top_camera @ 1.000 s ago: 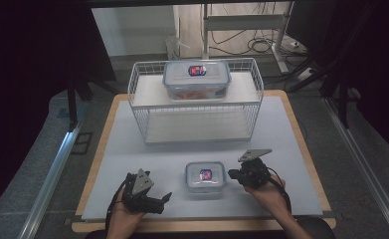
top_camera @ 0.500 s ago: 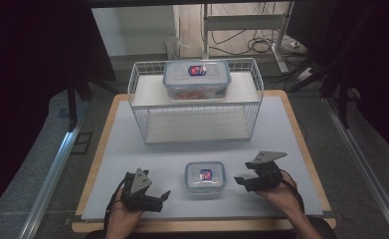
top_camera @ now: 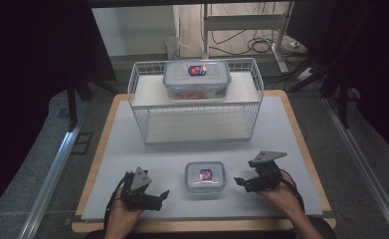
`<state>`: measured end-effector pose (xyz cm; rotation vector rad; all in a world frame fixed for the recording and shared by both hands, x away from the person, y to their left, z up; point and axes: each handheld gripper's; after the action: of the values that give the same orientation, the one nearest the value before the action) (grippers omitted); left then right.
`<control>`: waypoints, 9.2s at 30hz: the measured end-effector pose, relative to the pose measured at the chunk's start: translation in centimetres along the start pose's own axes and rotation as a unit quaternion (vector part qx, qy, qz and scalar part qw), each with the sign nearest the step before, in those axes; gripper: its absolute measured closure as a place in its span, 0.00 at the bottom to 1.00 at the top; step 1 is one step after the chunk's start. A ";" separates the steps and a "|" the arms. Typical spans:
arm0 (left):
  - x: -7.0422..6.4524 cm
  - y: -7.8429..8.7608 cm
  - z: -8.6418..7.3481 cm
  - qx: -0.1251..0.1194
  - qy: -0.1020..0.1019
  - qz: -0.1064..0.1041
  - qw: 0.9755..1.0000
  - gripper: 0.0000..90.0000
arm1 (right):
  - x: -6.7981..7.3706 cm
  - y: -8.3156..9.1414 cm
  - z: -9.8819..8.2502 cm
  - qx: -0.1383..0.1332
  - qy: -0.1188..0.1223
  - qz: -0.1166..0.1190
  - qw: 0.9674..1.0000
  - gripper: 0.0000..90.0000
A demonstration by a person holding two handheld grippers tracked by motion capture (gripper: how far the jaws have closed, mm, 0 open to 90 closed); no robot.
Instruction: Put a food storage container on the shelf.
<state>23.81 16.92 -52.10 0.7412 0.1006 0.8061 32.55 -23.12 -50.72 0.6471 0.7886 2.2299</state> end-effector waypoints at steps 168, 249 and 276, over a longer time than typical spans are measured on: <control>8.4 2.3 16.6 -0.142 0.100 -0.162 0.971 0.58 | 2.6 5.3 16.0 -0.070 -0.104 0.195 0.973 0.63; 19.6 2.6 26.9 -0.154 0.147 -0.121 0.970 0.55 | -0.7 4.8 30.3 -0.130 -0.173 0.197 0.956 0.60; 20.5 1.3 27.1 -0.157 0.173 -0.115 0.966 0.45 | -1.1 3.8 30.7 -0.145 -0.178 0.172 0.958 0.50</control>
<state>46.91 16.27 -27.14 0.2775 0.3588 0.6996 51.01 -15.40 -27.04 1.0628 0.1708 2.3681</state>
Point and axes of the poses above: each handheld gripper's, and its own axes: y roughly backward along the jaws, z roughly out of its top, x roughly to its left, and after that the axes turned 13 degrees about -y, right-handed
